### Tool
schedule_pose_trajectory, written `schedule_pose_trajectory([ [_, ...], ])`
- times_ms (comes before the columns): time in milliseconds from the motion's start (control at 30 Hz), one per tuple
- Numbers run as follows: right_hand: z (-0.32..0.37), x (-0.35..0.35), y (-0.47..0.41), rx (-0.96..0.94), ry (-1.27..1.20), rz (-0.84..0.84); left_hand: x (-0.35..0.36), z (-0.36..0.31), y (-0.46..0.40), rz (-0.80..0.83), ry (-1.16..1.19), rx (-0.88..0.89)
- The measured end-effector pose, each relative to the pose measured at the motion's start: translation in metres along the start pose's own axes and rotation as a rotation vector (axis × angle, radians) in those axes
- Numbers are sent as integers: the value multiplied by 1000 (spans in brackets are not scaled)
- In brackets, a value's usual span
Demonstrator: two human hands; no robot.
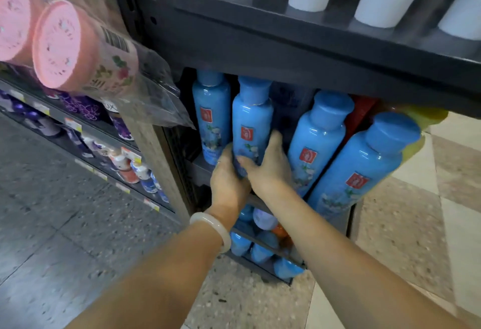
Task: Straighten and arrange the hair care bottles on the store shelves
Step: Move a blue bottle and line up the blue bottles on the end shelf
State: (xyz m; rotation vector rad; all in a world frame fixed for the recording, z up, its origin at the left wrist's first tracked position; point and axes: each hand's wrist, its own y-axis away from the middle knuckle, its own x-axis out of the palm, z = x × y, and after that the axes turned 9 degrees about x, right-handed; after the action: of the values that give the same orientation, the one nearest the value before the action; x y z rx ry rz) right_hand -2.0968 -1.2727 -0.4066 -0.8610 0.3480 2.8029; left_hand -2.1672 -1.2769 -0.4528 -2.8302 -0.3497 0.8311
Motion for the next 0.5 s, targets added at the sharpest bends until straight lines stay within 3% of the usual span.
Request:
schedule_pose_trajectory([
  [133, -7, 5, -2, -28, -10, -26, 2, 9, 2, -31, 179, -21],
  [500, -10, 4, 12, -20, -23, 28, 8, 17, 6, -59, 176, 6],
])
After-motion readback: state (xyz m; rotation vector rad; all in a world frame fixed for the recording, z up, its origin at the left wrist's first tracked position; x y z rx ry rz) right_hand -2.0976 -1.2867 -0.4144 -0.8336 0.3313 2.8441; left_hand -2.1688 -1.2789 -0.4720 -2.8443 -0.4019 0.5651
